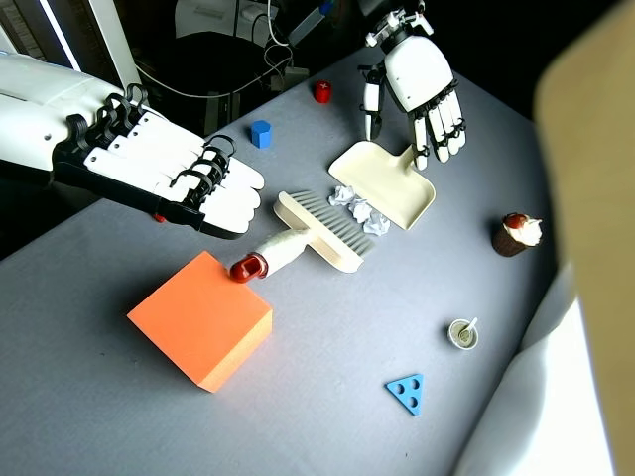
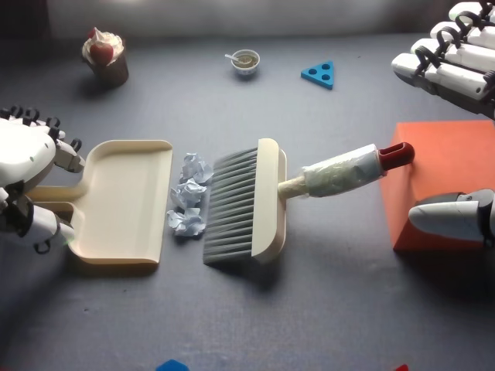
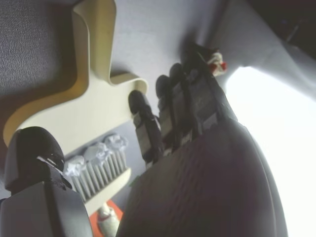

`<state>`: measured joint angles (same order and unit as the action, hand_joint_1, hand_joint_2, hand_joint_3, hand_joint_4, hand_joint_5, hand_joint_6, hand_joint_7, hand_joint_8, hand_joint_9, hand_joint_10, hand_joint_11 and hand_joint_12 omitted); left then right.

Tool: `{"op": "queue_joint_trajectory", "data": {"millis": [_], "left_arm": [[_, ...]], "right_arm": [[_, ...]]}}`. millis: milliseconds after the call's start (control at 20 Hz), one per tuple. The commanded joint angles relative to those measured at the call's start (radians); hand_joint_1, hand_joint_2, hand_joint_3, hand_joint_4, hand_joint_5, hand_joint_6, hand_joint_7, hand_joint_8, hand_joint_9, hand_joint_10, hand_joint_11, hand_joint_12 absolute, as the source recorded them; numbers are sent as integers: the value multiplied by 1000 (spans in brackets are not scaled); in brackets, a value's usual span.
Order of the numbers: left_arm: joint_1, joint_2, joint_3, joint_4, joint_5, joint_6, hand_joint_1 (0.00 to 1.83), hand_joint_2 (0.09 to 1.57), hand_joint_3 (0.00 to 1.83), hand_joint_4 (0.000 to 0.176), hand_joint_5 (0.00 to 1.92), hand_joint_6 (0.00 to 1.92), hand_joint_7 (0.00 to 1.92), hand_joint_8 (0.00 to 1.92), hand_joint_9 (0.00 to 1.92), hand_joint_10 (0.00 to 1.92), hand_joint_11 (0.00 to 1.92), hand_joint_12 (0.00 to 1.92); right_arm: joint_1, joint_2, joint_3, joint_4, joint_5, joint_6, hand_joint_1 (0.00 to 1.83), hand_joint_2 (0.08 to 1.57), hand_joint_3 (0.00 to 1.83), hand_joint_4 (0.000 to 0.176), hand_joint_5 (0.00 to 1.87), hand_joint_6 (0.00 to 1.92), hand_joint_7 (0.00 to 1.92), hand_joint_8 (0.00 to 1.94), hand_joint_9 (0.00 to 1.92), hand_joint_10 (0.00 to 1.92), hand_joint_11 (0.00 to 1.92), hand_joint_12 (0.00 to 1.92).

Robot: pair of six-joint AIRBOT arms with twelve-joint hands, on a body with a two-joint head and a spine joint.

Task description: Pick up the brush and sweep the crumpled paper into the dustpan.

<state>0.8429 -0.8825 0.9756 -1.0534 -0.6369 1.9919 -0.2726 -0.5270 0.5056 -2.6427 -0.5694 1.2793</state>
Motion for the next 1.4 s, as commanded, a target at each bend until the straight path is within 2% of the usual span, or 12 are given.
{"op": "queue_joint_trajectory", "data": {"millis": [0, 150, 200, 300, 350, 550, 900, 950, 1100, 1200, 1300, 1350], "left_arm": [[1, -2, 13, 39, -82, 2, 848, 957, 0, 92, 596, 7, 337, 4, 261, 5, 268, 94], [9, -6, 26, 30, -90, -8, 829, 975, 4, 98, 568, 2, 300, 0, 236, 0, 244, 87], [13, -8, 29, 28, -100, -17, 857, 976, 2, 84, 594, 11, 294, 5, 225, 3, 243, 88], [15, -12, 35, 26, -101, -20, 867, 966, 0, 84, 611, 15, 308, 9, 235, 6, 255, 94], [17, -18, 42, 23, -102, -26, 830, 972, 1, 105, 598, 8, 314, 10, 239, 7, 249, 93], [24, -39, 60, 10, -118, -34, 833, 987, 4, 92, 584, 5, 319, 9, 251, 10, 252, 99], [50, -66, 90, 25, -129, -54, 820, 994, 5, 81, 596, 6, 315, 4, 243, 3, 248, 104], [56, -69, 90, 28, -132, -57, 803, 1001, 7, 94, 604, 8, 319, 5, 247, 4, 258, 109], [66, -76, 88, 30, -135, -64, 857, 991, 0, 87, 664, 22, 316, 1, 230, 0, 240, 106], [66, -83, 89, 29, -141, -65, 880, 991, 0, 66, 692, 9, 344, 2, 255, 3, 274, 134], [66, -87, 90, 31, -142, -66, 871, 1003, 4, 71, 693, 6, 361, 9, 290, 12, 303, 155], [66, -88, 90, 33, -143, -69, 885, 1007, 1, 66, 726, 3, 379, 2, 306, 4, 302, 177]], "right_arm": [[8, 10, 1, -29, -107, -1, 0, 1006, 3, 0, 185, 6, 222, 6, 208, 6, 160, 25], [8, 10, 1, -29, -107, -1, 0, 1016, 5, 0, 149, 0, 177, 0, 165, 0, 121, 6], [8, 10, 1, -29, -107, -1, 0, 1019, 5, 0, 143, 0, 170, 0, 159, 0, 117, 4], [8, 10, 1, -30, -107, -1, 0, 1015, 3, 0, 150, 3, 175, 2, 165, 2, 122, 6], [8, 10, 2, -30, -107, -1, 0, 1011, 1, 0, 152, 4, 183, 6, 173, 5, 129, 9], [8, 10, 2, -30, -107, -1, 0, 1019, 2, 0, 146, 0, 179, 0, 175, 1, 141, 12], [8, 10, 3, -34, -107, -1, 0, 1023, 1, 0, 136, 4, 172, 2, 163, 3, 133, 7], [8, 10, 3, -34, -108, -1, 0, 1025, 2, 0, 140, 5, 175, 3, 166, 4, 135, 8], [8, 10, 2, -34, -109, -1, 0, 1024, 1, 0, 133, 5, 166, 5, 163, 5, 135, 7], [8, 9, 2, -34, -110, -1, 0, 1022, 0, 0, 119, 0, 147, 0, 142, 0, 109, 0], [8, 9, 2, -34, -110, -1, 0, 1030, 3, 0, 121, 1, 147, 1, 135, 0, 99, 0], [7, 9, 2, -34, -110, -1, 0, 1032, 4, 0, 119, 0, 143, 0, 129, 0, 90, 0]]}}
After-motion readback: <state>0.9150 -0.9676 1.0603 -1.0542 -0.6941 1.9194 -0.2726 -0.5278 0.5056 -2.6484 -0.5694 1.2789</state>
